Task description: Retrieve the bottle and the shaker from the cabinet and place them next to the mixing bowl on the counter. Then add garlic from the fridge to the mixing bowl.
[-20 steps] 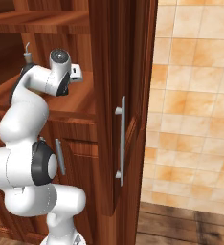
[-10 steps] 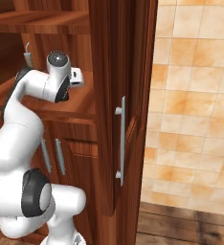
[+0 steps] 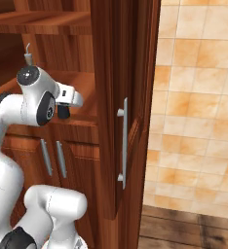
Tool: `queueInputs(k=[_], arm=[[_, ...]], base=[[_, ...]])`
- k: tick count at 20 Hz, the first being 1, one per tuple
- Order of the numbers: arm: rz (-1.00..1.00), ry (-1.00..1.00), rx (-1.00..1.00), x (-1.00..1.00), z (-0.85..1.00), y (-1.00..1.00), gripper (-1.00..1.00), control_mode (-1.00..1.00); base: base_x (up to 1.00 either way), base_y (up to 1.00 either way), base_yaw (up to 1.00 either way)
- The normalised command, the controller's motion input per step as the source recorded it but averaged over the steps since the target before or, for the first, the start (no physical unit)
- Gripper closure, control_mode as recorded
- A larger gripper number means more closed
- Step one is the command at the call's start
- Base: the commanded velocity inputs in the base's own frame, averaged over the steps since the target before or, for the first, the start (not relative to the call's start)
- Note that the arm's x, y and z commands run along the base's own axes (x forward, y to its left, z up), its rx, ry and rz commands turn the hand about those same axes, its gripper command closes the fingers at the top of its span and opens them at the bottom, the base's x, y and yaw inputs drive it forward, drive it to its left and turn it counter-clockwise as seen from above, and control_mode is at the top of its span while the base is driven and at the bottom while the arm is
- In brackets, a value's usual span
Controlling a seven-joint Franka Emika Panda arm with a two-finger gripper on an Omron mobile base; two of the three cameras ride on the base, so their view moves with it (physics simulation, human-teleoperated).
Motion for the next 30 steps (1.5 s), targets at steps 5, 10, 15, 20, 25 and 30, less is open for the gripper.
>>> queueInputs(k=[5, 10, 15, 20, 25, 30], arm=[[-0.19, 0.05, 0.01, -1.00, 0.10, -0.39, 1.00, -1.00], [0.04, 0.04, 0.01, -0.88, 0.05, -0.07, 1.00, -1.00], [0.03, 0.01, 0.00, -0.48, 0.19, 0.00, 1.00, -1.00], [0.02, 0.01, 0.00, -0.34, 0.28, 0.05, 1.00, -1.00], [0.00, 0.00, 0.00, -0.33, 0.30, 0.03, 1.00, -1.00], [0.01, -0.03, 0.00, -0.29, 0.16, 0.00, 1.00, -1.00]], base=[[0.00, 0.00, 0.00], [0.00, 0.00, 0.00], [0.00, 0.00, 0.00], [0.00, 0.00, 0.00], [0.00, 0.00, 0.00], [0.00, 0.00, 0.00]])
